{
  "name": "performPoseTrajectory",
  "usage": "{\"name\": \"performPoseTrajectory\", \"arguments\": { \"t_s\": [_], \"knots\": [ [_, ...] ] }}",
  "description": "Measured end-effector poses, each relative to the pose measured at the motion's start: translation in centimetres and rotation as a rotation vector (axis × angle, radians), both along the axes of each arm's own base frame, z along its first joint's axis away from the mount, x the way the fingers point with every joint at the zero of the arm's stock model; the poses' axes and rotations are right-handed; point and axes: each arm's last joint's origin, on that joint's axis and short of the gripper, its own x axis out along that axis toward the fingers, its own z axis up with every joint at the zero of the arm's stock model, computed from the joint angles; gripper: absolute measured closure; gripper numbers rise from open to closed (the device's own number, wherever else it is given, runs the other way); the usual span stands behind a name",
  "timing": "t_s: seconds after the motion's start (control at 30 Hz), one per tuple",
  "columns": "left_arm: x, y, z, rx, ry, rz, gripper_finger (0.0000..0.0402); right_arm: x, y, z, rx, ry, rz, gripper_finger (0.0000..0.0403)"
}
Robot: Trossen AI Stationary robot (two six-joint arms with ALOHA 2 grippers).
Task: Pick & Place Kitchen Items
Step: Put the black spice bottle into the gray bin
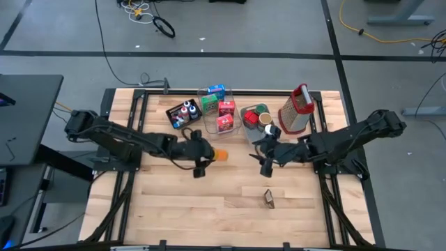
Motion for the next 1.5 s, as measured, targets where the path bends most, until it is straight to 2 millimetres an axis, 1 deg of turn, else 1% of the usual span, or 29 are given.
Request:
{"name": "performPoseTrajectory", "arguments": {
  "t_s": [0.13, 0.23, 0.4, 0.5, 0.57, 0.67, 0.77, 0.9, 1.0, 1.17, 1.3, 1.5],
  "knots": [
    [0.7, 1.2, 0.6, 0.034, -0.06, -0.055, 0.0171, 0.5, 0.1, -2.7, -0.001, 0.029, -0.028, 0.0182],
    [0.8, 1.6, 0.7, 0.046, -0.073, -0.068, 0.0165, 1.1, 0.1, -4.3, -0.009, -0.03, -0.022, 0.0182],
    [0.9, 2.1, 0.8, 0.062, -0.075, -0.068, 0.0168, 2.0, -0.3, -5.6, -0.077, -0.193, 0.03, 0.0182],
    [1.1, 2.1, 1.0, 0.09, -0.093, -0.087, 0.017, 2.5, -0.3, -6.1, -0.124, -0.27, 0.135, 0.0182],
    [1.2, 2.1, 1.2, 0.108, -0.114, -0.1, 0.0168, 2.9, -0.4, -6.2, -0.117, -0.32, 0.172, 0.0181],
    [1.2, 2.1, 1.3, 0.147, -0.12, -0.128, 0.0165, 3.8, -0.9, -5.8, -0.087, -0.372, 0.165, 0.0172],
    [1.3, 2.1, 1.4, 0.175, -0.127, -0.137, 0.0167, 5.0, -1.4, -5.8, -0.079, -0.363, 0.168, 0.0153],
    [1.3, 2.2, 1.4, 0.19, -0.126, -0.117, 0.0169, 6.7, -1.8, -5.0, -0.055, -0.366, 0.216, 0.0122],
    [1.3, 2.3, 1.5, 0.201, -0.135, -0.085, 0.0166, 8.0, -2.0, -4.9, -0.077, -0.322, 0.209, 0.0104],
    [1.3, 2.3, 1.5, 0.196, -0.135, -0.068, 0.0164, 10.1, -2.5, -6.0, -0.148, -0.189, 0.161, 0.0097],
    [1.2, 2.3, 1.4, 0.195, -0.12, -0.059, 0.0163, 10.7, -2.8, -6.0, -0.171, -0.165, 0.147, 0.01],
    [1.1, 2.3, 1.2, 0.194, -0.098, -0.06, 0.0168, 10.2, -2.7, -6.6, -0.174, -0.079, 0.129, 0.0114]
  ]
}}
